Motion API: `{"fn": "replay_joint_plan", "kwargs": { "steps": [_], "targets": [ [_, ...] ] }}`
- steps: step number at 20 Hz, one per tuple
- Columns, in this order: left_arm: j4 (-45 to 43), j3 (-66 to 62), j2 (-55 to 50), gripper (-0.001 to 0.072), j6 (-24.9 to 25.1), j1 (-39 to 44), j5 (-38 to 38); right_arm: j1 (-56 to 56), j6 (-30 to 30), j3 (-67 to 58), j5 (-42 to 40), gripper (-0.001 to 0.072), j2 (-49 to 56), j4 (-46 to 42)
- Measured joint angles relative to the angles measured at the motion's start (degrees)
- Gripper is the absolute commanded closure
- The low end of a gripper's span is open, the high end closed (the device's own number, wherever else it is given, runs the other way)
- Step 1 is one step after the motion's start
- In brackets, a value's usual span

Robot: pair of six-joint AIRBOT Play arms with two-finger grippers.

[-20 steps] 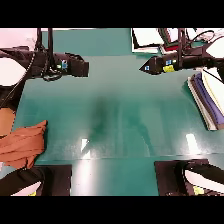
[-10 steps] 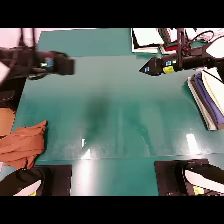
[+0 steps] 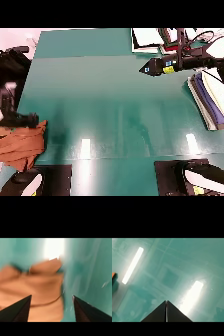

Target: Fold the shirts.

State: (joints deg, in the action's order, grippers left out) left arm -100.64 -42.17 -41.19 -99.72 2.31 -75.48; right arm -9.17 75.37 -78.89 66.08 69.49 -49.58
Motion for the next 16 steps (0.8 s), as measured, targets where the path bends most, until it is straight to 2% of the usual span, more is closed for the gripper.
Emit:
{"fn": "replay_joint_plan", "kwargs": {
  "steps": [4,5,6,7,11,14,16],
  "targets": [
    [-0.52,9.81,0.46,0.0114,0.17,-4.11,2.89,0.00,0.00,0.00,0.02,0.0691,0.00,0.02],
    [-0.48,10.95,0.50,0.0154,0.17,-4.63,3.32,0.00,0.00,0.00,0.02,0.0691,0.00,0.00],
    [-0.50,11.61,0.55,0.0464,0.15,-5.03,3.34,0.00,0.00,0.00,0.04,0.0691,0.00,0.00],
    [-0.46,11.69,0.55,0.0673,0.15,-5.27,3.19,0.00,0.00,0.00,0.04,0.0691,0.00,0.00],
    [0.11,3.93,0.72,0.0684,1.51,-5.81,1.03,0.28,0.00,-1.25,0.20,0.0691,-1.11,0.02],
    [1.33,-10.64,0.81,0.0685,3.87,-3.17,-0.20,1.40,0.00,-5.95,1.22,0.0691,-2.64,0.00],
    [2.19,-22.25,0.46,0.0686,4.76,1.44,-0.24,2.58,0.17,-10.01,1.66,0.0691,-3.72,0.02]
  ]
}}
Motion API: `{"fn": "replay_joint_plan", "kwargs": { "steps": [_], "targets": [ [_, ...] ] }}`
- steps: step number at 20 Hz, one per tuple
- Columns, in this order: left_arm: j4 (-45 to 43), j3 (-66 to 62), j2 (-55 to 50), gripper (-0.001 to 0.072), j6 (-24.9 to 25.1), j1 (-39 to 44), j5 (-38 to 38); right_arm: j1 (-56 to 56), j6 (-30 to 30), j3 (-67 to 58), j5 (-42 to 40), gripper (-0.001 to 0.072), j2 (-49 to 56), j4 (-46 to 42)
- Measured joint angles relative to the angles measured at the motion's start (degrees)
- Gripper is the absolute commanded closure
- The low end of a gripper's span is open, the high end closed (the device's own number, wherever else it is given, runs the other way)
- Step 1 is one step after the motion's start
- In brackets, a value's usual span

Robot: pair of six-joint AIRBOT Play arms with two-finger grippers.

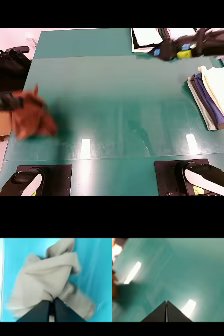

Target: Fold the shirts.

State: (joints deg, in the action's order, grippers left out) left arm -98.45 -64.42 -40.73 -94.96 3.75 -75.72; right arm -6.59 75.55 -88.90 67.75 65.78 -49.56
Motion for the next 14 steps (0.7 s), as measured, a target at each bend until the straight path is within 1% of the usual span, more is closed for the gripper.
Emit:
{"fn": "replay_joint_plan", "kwargs": {
  "steps": [3,5,8,11,12,13,14],
  "targets": [
    [0.31,-14.71,-2.84,0.0686,1.33,8.90,-0.07,2.54,1.05,-6.73,1.14,0.0691,-0.94,-0.04],
    [0.39,-22.60,-6.78,0.0686,2.78,15.78,-0.57,4.55,1.88,-10.84,2.25,0.0691,-1.11,-0.07],
    [0.44,-31.58,-15.78,0.0684,5.51,26.56,-0.33,7.76,2.56,-16.04,3.98,0.0691,-1.25,-0.09],
    [2.64,-38.53,-27.19,0.0680,8.94,37.31,2.47,10.80,3.28,-19.10,5.73,0.0691,-1.27,-0.09],
    [4.20,-40.19,-30.82,0.0639,10.21,40.39,3.85,11.67,3.43,-19.58,6.27,0.0691,-1.29,-0.13],
    [5.99,-41.57,-34.21,0.0365,11.41,43.10,5.29,12.46,3.54,-20.02,6.88,0.0691,-1.29,-0.15],
    [7.76,-42.73,-37.38,0.0282,12.44,45.51,7.26,13.11,3.65,-20.28,7.56,0.0691,-1.27,-0.13]
  ]
}}
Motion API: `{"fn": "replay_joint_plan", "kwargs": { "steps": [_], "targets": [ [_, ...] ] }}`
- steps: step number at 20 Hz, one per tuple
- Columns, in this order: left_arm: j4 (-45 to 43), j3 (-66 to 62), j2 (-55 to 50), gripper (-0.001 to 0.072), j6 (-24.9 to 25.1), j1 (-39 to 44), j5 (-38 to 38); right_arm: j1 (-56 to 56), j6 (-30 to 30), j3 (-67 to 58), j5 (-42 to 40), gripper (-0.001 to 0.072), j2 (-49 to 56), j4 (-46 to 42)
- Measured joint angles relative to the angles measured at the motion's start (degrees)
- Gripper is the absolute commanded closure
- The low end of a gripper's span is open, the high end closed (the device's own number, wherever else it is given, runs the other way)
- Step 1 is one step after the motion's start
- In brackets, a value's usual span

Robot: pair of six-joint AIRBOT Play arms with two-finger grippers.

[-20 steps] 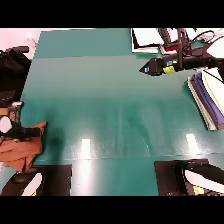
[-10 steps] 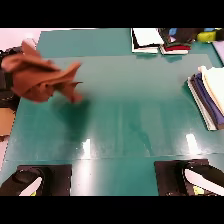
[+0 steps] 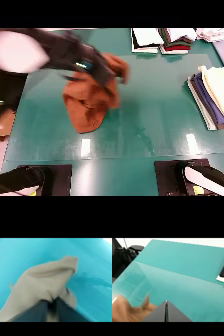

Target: Fold the shirts.

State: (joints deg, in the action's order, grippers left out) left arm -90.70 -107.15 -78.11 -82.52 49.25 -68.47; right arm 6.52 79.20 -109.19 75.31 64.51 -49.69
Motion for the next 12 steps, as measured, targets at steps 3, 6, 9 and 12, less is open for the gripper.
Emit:
{"fn": "replay_joint_plan", "kwargs": {
  "steps": [3,6,9,12],
  "targets": [
    [5.20,-1.77,-6.19,0.0282,1.68,2.73,3.15,1.60,0.15,-0.46,1.62,0.0691,-0.02,-0.02],
    [7.19,-2.36,-8.70,0.0282,1.70,-2.03,2.34,2.34,0.22,-0.63,2.32,0.0691,0.00,-0.22],
    [8.02,-1.29,-9.64,0.0282,-1.66,-12.59,-0.42,2.54,0.24,-0.70,2.75,0.0691,-0.02,-1.03],
    [12.02,3.74,-10.01,0.0280,-4.46,-24.90,-2.40,2.56,0.26,-0.70,2.95,0.0691,-0.02,-1.33]
  ]
}}
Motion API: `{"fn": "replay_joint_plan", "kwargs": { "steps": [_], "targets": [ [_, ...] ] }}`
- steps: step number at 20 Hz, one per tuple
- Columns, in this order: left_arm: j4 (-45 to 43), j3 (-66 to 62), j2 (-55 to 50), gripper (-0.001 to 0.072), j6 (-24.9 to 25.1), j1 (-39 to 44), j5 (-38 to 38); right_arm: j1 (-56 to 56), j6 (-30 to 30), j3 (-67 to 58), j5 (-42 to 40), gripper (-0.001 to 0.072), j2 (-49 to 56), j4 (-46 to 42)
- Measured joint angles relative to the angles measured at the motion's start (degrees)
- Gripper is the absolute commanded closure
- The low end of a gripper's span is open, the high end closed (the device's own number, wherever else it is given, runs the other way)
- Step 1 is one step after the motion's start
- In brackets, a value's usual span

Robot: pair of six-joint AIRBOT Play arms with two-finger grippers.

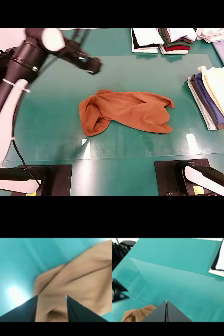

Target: Fold the shirts.

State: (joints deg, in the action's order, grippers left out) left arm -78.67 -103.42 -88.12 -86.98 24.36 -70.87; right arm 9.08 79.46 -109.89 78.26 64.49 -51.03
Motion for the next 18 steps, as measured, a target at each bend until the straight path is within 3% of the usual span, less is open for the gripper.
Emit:
{"fn": "replay_joint_plan", "kwargs": {
  "steps": [5,10,15,16,17,18],
  "targets": [
    [10.97,16.41,-0.20,0.0263,1.51,-12.00,-1.03,0.04,0.02,0.00,0.33,0.0691,0.00,-0.13],
    [16.96,29.86,-0.20,0.0265,4.02,-14.84,3.72,0.04,0.02,0.00,0.39,0.0691,0.00,-0.15],
    [21.66,34.95,-0.20,0.0298,6.80,-15.39,7.34,0.04,0.04,0.20,0.46,0.0691,0.00,-0.13],
    [22.05,35.34,-0.20,0.0528,7.06,-15.41,7.63,0.04,0.04,0.66,0.55,0.0690,0.00,-0.13],
    [22.40,35.65,-0.20,0.0673,7.30,-15.43,8.11,0.04,0.04,1.42,0.83,0.0691,0.00,-0.13],
    [22.62,35.78,-0.20,0.0683,7.50,-15.45,8.39,0.04,0.04,2.64,1.05,0.0691,-0.02,-0.15]
  ]
}}
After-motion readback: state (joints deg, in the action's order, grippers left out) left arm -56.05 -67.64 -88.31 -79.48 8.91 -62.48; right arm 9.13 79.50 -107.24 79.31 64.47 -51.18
